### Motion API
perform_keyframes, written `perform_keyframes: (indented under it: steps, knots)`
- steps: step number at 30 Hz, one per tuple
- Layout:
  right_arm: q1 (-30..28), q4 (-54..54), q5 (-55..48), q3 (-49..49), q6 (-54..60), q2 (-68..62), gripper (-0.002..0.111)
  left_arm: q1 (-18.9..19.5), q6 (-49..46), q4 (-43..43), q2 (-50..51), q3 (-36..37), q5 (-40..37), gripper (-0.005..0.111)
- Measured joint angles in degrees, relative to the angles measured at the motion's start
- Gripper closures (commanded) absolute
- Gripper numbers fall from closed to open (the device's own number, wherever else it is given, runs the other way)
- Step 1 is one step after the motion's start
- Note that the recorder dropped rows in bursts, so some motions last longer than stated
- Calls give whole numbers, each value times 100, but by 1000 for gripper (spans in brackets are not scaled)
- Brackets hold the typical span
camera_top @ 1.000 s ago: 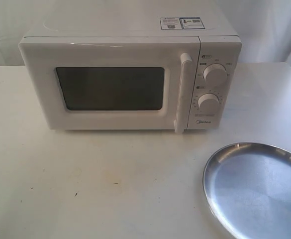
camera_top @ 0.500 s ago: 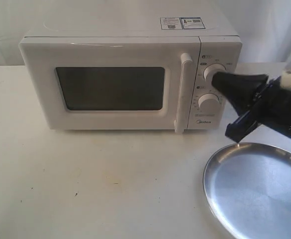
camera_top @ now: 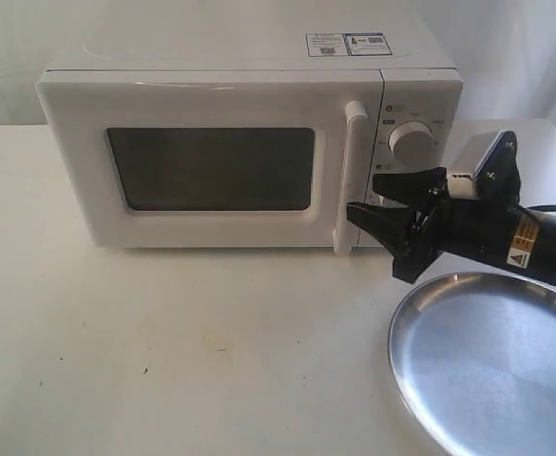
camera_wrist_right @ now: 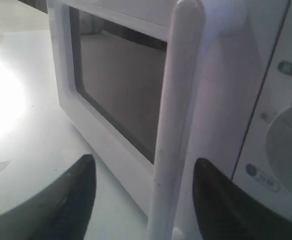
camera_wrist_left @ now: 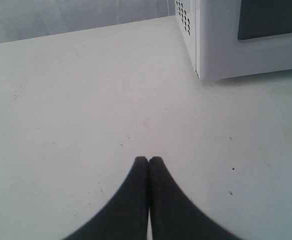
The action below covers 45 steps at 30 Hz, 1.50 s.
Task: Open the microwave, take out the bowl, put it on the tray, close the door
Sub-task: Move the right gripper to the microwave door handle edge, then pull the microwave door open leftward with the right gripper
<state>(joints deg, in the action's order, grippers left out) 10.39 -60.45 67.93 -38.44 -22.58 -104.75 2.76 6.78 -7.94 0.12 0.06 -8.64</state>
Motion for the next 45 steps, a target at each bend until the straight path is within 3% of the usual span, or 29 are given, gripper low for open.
perform_keyframes:
  steps: [10, 12, 15, 16, 24, 32, 42, 45]
  knots:
    - [375, -198, -764, -737, -546, -220, 59, 0, 0, 0, 0, 0, 0, 107]
    - [510, -217, -804, -822, -567, -315, 70, 0, 0, 0, 0, 0, 0, 107]
    - [572, -137, -854, -864, -567, -365, 104, 0, 0, 0, 0, 0, 0, 107]
    - [584, -70, -888, -864, -567, -365, 108, 0, 0, 0, 0, 0, 0, 107]
    - [591, -141, -779, -864, -460, -386, 108, 0, 0, 0, 0, 0, 0, 107]
    - [560, -2217, 82, -885, -757, -271, 108, 0, 0, 0, 0, 0, 0, 107]
    - [729, -2091, -801, -115, -1059, 686, 108, 0, 0, 0, 0, 0, 0, 107]
    - [758, -2183, -1215, 57, -1684, 1105, 99, 0, 0, 0, 0, 0, 0, 107]
